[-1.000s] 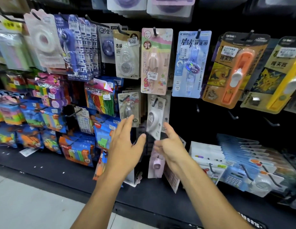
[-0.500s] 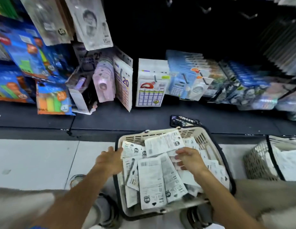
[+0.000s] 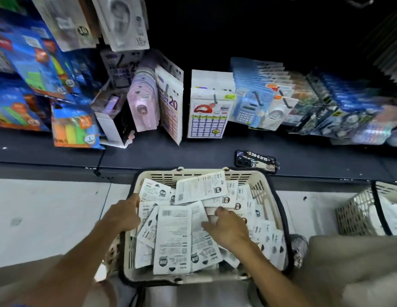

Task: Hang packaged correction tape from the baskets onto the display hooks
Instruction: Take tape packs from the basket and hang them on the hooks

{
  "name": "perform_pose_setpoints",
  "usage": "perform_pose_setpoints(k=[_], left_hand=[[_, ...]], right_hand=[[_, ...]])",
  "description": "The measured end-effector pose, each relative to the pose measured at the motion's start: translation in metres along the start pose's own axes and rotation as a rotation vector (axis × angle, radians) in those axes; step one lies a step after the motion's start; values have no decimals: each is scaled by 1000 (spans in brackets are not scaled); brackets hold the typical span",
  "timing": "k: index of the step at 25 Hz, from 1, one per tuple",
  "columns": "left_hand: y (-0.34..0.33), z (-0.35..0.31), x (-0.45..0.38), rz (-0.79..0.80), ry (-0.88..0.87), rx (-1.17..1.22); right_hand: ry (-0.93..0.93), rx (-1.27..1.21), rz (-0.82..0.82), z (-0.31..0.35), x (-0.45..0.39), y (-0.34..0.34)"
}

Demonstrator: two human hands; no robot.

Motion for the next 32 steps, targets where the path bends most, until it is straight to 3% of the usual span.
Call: perform_pose_setpoints(k=[2, 5, 9, 13, 15, 17, 20, 23, 25, 28, 30, 32], left_hand=[[20, 12, -19, 22, -19, -78], [54, 10, -47, -72, -106, 10], [47, 8, -62, -120, -147, 67], [46, 12, -54, -169, -179, 3], [56, 7, -42, -185, -364, -34], [64, -10, -18, -89, -653, -8], [85, -41, 24, -128, -878, 319], [99, -57, 56, -80, -884, 593], [99, -61, 75, -115, -913, 494], [102, -56, 94, -343, -834, 353], [106, -47, 95, -339, -732, 563], [109, -38, 87, -262, -623, 842]], right_hand=[[29, -247, 134, 22, -3, -29], [-45, -631, 161, 39, -13, -64], [-15, -798, 186, 60, -24, -88], [-107, -1049, 191, 72, -44, -56], [-160, -1099, 299, 72, -46, -26], [-189, -1217, 456, 76, -39, -3], [-172, -1320, 506, 87, -18, 20], [-173, -1417, 515, 93, 3, 37], [-147, -1374, 499, 97, 11, 44], [-100, -1308, 507, 110, 23, 48], [-44, -1256, 505, 118, 28, 47], [62, -1195, 401, 123, 26, 49]])
Point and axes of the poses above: each hand's wrist, its own x-axis away from the middle knuckle, its own y-axis out of the back of the hand, z = x × y, the point moved 3 cm from there along -x, towards the middle knuckle
